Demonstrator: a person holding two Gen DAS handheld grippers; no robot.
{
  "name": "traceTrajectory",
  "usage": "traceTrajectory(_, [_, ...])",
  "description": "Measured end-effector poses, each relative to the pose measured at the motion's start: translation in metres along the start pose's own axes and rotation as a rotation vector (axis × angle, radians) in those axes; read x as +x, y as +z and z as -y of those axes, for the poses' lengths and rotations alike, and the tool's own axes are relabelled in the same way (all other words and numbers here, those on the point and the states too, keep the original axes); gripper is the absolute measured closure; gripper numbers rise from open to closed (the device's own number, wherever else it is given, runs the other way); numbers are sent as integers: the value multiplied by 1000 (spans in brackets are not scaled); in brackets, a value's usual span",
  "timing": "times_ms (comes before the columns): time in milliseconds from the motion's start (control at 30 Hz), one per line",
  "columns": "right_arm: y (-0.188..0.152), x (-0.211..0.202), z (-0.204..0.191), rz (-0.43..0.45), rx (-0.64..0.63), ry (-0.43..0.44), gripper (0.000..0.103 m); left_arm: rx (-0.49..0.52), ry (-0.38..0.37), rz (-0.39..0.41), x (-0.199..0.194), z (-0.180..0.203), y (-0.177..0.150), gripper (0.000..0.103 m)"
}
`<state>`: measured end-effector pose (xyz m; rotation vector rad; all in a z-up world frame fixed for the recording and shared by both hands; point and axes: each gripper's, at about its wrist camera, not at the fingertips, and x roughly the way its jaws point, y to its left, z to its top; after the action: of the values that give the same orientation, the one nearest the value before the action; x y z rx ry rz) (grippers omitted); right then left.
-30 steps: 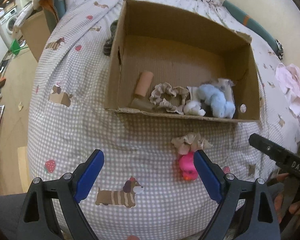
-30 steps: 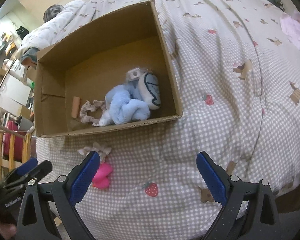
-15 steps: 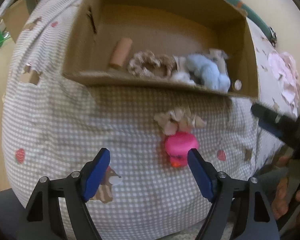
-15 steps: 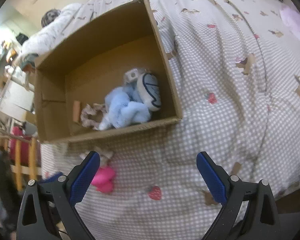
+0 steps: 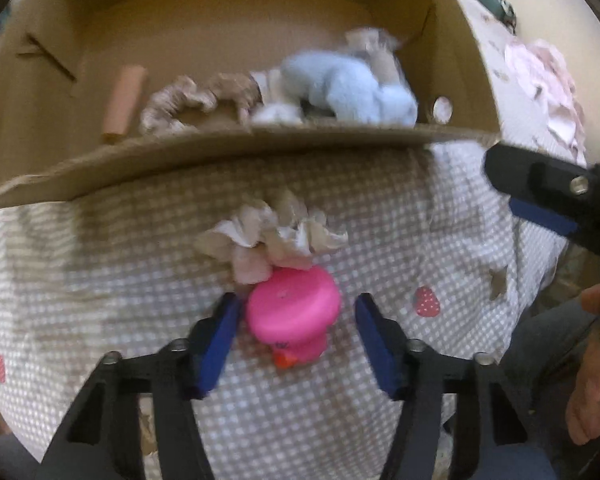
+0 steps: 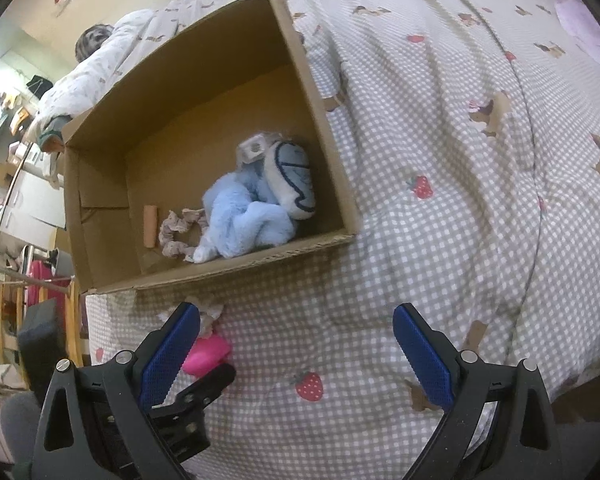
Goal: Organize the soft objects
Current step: 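Grasp the pink rubber duck with the left gripper and lift it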
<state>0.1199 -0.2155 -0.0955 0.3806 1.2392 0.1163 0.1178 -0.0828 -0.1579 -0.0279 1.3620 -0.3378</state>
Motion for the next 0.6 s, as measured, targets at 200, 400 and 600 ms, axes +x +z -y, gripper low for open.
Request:
traceTrajectory(200, [-1,3,2,-11,-1,-10,0,-58,-39,2,-7,-7,2,67])
traceTrajectory(400, [-3,11,-15,-45,-25,81,0,-73,9,15,-51,-16,-9,67])
traceTrajectory(600, [-10,38,-58,-122,-134,135,8,-159,129,142,-103,-53,-12,67])
